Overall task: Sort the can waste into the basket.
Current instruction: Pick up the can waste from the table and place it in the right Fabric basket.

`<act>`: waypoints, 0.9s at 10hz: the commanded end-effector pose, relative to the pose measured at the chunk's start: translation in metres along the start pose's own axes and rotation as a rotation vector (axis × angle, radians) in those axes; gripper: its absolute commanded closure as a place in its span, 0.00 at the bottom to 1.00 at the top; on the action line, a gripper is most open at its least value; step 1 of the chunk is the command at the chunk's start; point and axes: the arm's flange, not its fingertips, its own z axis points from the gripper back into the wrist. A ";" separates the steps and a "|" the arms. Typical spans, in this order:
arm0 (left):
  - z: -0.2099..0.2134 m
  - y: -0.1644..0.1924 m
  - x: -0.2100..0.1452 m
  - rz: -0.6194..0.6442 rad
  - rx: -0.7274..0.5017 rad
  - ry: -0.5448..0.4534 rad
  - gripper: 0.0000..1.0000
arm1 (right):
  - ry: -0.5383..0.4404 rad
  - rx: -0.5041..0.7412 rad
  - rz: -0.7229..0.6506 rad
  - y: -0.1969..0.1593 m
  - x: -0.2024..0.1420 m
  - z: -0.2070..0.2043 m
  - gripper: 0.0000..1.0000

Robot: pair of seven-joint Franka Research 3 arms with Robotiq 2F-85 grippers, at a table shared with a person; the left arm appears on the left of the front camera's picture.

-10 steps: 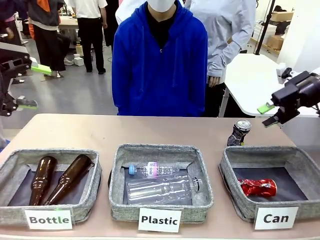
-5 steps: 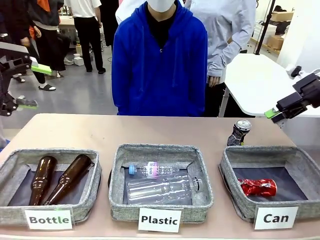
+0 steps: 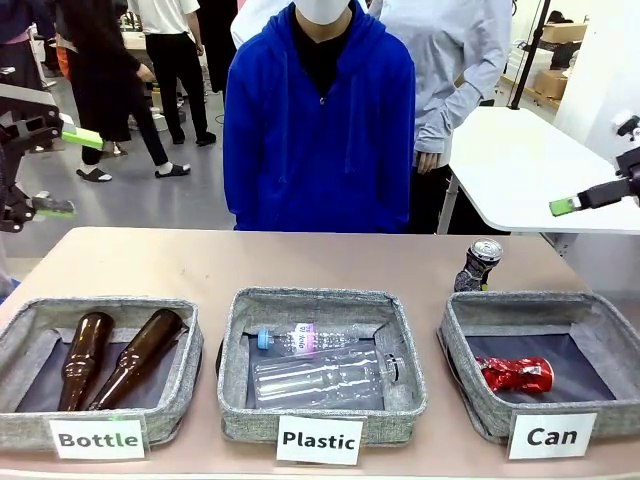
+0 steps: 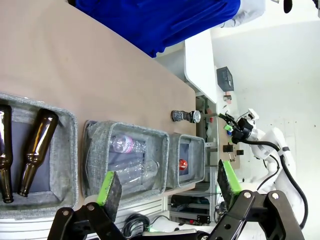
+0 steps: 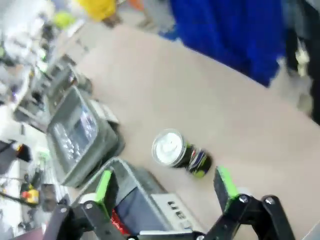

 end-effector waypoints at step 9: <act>0.003 0.003 -0.002 0.016 0.018 -0.001 0.00 | 0.038 0.211 0.611 -0.054 -0.043 -0.059 0.00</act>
